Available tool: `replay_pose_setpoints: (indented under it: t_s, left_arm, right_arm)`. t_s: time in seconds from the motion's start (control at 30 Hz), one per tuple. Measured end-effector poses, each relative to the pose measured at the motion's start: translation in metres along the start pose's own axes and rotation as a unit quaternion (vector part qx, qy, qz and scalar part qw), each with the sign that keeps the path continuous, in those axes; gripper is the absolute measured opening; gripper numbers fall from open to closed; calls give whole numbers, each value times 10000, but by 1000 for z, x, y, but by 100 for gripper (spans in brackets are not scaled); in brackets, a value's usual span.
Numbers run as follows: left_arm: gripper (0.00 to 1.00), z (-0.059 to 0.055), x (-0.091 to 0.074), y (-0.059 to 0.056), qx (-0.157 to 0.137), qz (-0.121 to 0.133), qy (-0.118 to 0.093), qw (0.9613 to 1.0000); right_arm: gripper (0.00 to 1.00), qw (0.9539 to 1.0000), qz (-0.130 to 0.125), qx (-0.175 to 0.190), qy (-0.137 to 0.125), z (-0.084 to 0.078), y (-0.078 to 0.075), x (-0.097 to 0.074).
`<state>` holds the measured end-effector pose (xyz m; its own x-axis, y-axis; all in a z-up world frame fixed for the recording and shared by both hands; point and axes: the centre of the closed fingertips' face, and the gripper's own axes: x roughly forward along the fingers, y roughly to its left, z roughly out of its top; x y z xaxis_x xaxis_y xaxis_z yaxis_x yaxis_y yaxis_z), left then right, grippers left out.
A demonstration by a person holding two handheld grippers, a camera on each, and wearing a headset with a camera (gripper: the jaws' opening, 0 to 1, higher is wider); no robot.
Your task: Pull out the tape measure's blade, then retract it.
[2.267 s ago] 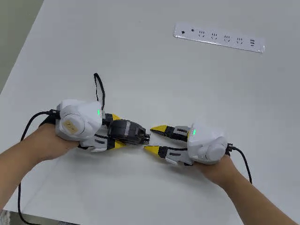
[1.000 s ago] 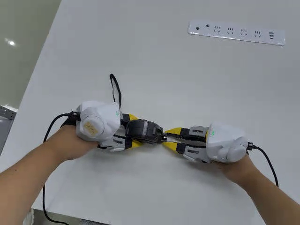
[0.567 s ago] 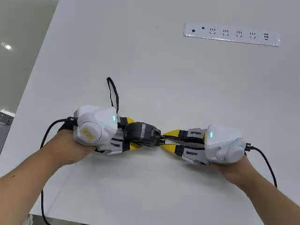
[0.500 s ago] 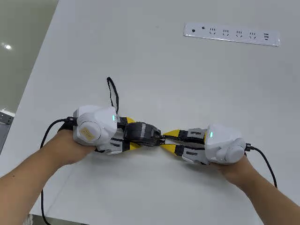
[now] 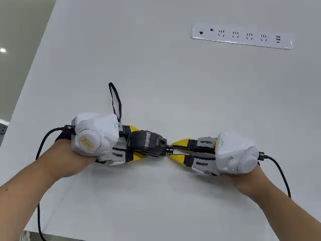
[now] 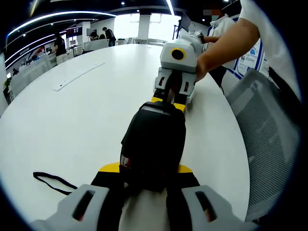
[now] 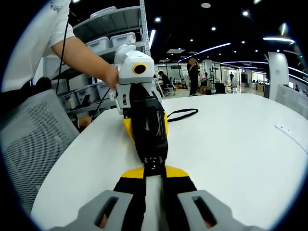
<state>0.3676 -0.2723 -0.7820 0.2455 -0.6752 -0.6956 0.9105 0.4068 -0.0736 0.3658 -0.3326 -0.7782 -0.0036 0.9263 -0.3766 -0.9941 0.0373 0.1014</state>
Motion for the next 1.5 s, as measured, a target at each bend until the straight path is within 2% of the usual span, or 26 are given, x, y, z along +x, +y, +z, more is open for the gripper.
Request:
replay_pose_setpoints:
  t_s: [1.5]
  left_arm:
    - [29,3,-1,-3,-4,18,-8,10000]
  right_arm:
    - [10,9992,-271,277,-19,-24,1,-62]
